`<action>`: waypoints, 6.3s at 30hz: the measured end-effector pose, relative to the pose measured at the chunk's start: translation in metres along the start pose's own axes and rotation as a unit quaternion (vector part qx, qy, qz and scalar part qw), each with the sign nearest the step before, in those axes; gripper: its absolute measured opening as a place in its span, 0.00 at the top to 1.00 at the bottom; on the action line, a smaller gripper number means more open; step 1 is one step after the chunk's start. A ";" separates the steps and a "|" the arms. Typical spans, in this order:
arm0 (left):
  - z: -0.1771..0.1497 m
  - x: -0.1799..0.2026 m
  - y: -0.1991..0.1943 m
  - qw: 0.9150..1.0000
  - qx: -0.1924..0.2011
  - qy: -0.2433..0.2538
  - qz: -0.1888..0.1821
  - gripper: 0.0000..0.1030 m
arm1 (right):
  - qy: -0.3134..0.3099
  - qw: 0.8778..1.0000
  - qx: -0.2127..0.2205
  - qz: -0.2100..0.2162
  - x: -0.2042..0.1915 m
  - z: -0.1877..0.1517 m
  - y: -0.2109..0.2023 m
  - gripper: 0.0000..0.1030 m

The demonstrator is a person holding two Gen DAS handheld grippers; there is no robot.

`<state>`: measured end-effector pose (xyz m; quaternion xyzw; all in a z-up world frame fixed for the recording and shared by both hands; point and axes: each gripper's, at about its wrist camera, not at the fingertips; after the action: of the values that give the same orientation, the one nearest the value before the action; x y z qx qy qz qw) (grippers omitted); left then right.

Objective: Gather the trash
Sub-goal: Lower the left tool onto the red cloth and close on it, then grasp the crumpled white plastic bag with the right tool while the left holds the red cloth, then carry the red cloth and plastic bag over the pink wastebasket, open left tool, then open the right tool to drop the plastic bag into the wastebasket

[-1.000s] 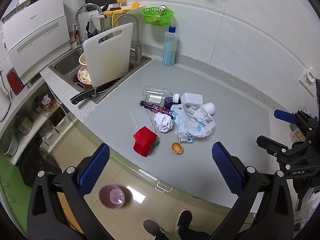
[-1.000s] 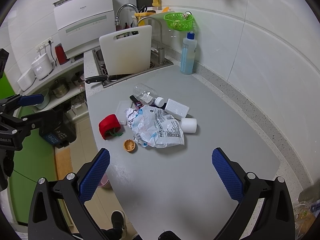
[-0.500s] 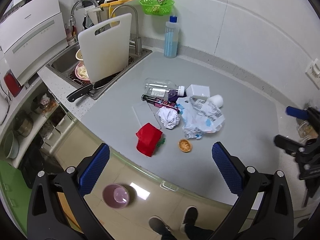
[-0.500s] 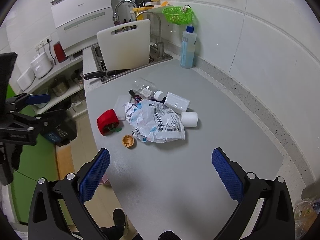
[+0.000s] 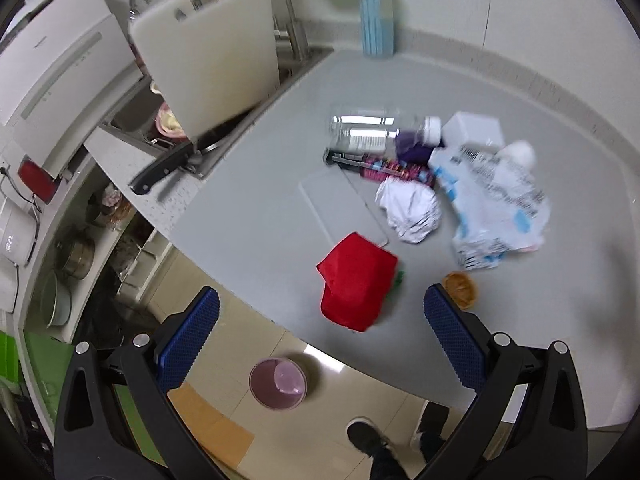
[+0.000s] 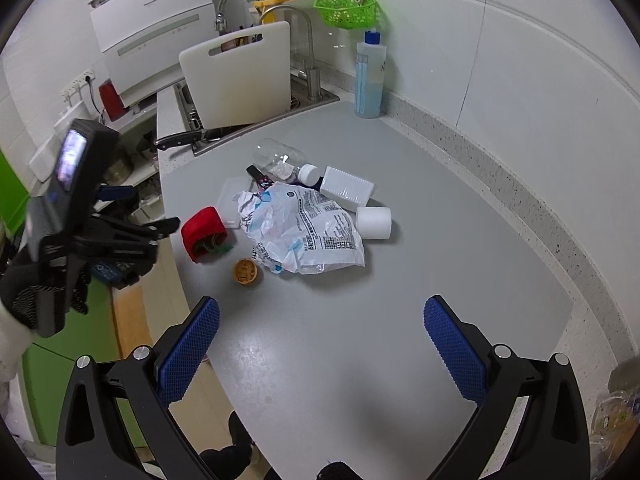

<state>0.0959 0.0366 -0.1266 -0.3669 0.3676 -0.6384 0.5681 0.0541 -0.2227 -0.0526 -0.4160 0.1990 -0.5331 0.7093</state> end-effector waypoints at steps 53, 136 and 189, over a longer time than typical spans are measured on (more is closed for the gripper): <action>0.001 -0.008 -0.012 0.995 0.003 -0.021 -0.097 0.71 | 0.075 0.990 -0.110 0.040 -0.010 0.033 0.143 0.05; -0.377 -0.280 0.266 0.962 -0.054 -0.265 -0.033 0.71 | -0.192 0.967 -0.121 0.115 -0.409 -0.125 0.331 0.83; -0.534 -0.334 0.234 0.923 -0.024 -0.384 0.031 0.03 | -0.310 0.925 -0.149 0.160 -0.590 -0.244 0.465 0.14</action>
<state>-0.2420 0.3769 -0.5971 -0.5857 0.1476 -0.4220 0.6760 -0.0559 0.2688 -0.6607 -0.6239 0.1099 -0.2212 0.7415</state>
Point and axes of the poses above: each gripper's, at about its wrist camera, not at the fingertips, and y roughly the way its jaws point, x to its right, z to its top, and after that the axes turned 14 degrees about -z, right-handed
